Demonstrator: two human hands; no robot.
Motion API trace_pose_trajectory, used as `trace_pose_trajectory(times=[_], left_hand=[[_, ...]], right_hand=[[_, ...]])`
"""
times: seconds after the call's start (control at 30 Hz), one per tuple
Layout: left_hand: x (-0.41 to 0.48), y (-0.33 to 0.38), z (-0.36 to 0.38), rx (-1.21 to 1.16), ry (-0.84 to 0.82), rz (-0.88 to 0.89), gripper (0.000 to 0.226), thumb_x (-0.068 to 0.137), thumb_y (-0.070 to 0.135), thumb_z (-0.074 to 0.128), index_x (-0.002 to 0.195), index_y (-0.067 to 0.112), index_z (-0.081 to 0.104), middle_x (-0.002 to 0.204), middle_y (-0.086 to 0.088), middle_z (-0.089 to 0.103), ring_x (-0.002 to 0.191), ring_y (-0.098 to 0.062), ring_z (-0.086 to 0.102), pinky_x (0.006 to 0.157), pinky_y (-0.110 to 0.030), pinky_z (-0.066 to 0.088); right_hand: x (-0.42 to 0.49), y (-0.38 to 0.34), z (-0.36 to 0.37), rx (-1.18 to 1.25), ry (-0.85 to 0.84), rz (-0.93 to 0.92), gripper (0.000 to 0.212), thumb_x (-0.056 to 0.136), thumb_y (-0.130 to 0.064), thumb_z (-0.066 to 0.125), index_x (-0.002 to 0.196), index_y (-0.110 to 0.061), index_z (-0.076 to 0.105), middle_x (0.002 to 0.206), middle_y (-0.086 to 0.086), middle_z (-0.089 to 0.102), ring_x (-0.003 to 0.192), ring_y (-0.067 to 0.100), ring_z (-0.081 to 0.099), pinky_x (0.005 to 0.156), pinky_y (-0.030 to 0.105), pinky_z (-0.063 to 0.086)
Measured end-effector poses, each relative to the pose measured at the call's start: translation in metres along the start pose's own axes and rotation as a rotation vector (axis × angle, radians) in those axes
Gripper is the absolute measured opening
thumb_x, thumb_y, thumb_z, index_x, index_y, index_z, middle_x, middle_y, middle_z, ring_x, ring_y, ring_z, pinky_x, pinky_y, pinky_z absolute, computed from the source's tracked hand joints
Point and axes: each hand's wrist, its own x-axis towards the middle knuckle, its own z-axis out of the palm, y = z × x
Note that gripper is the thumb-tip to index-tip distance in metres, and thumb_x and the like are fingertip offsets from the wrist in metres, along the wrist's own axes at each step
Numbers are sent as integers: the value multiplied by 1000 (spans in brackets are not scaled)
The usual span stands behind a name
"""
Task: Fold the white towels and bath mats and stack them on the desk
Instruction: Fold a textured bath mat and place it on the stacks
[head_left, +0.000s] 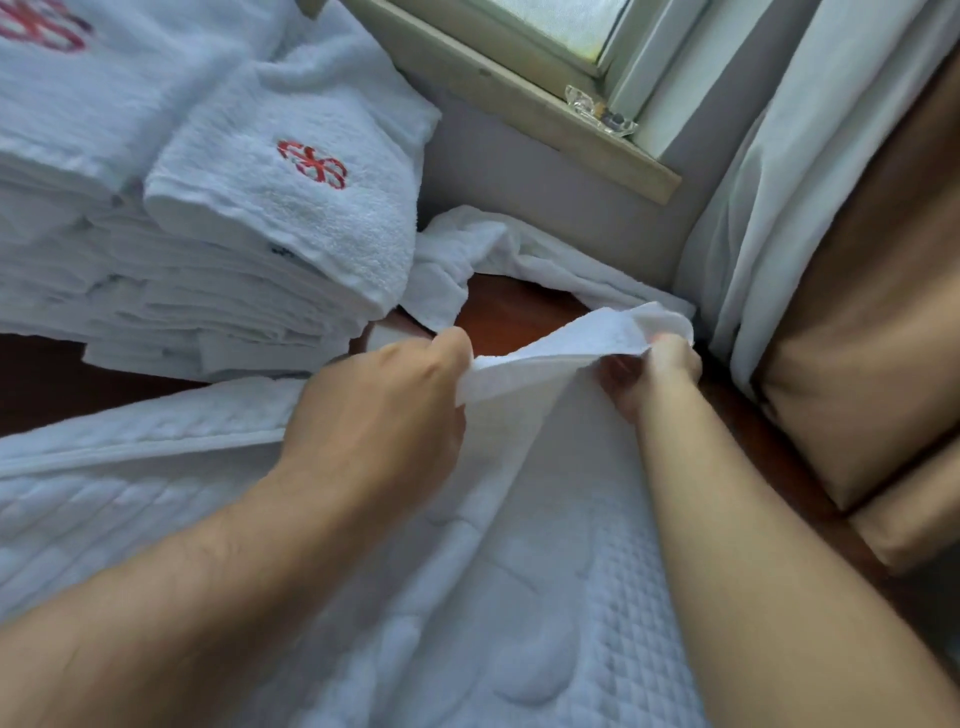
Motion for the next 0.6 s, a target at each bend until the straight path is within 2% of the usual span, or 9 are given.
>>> trace_pose_trajectory(times=[0.1,0.17,0.23,0.3,0.37,0.43,0.5,0.53,0.6], left_hand=[[-3,8,-6,-56,-4,85,20,84,31,57,86,25,37,64,7,41,63,-26,43,46,-30,25],[-10,16,-7,-81,-58,187,16,81,35,47,95,28,45,69,5,52,65,-28,50,49,-33,37],[-19,25,-7,-85,-96,277,18,75,35,41,91,26,44,67,4,54,62,-28,53,50,-35,43],[-23,30,-7,-84,-117,321,19,74,35,40,89,26,46,66,4,54,60,-27,53,49,-35,44],[-23,30,-7,-88,-111,322,23,75,36,38,93,27,48,70,4,56,63,-25,54,51,-34,44],[-21,26,-7,-97,-95,311,25,75,36,36,95,28,49,72,5,57,64,-24,55,52,-35,45],[-20,24,-8,-112,-85,311,24,74,36,37,94,28,49,70,4,56,63,-25,54,52,-35,45],[-20,24,-9,-112,-86,317,23,74,36,37,93,26,48,69,4,55,62,-26,53,51,-34,43],[-19,24,-11,-118,-78,320,18,74,34,39,87,24,44,66,2,52,59,-28,51,49,-33,39]], right_hand=[[1,2,-36,-192,-141,70,35,94,2,46,122,-6,65,110,13,72,90,33,73,85,49,60],[-1,-6,-50,-386,-145,54,33,94,-7,54,125,-8,64,113,13,73,96,34,73,90,50,59],[5,-19,-56,-800,-77,-173,57,86,-30,71,138,-14,53,122,7,66,104,30,68,92,47,58],[7,-32,-52,-1263,-33,-539,80,77,-49,77,146,-29,41,130,2,54,110,28,61,92,46,56],[4,-39,-39,-1552,-110,-800,75,75,-66,71,140,-39,45,128,-2,49,108,25,58,88,43,55],[2,-42,-22,-1796,-175,-915,66,77,-72,68,134,-41,53,126,-2,51,109,24,56,87,41,53],[2,-34,-5,-1987,-168,-1020,49,86,-61,66,126,-34,62,120,1,57,110,25,57,86,40,51],[4,-28,2,-2070,-173,-1104,39,92,-55,61,119,-28,67,113,3,62,106,26,60,80,38,51],[-1,-19,13,-2162,-141,-1071,35,103,-40,47,112,-15,70,107,9,67,99,31,64,62,36,44]])
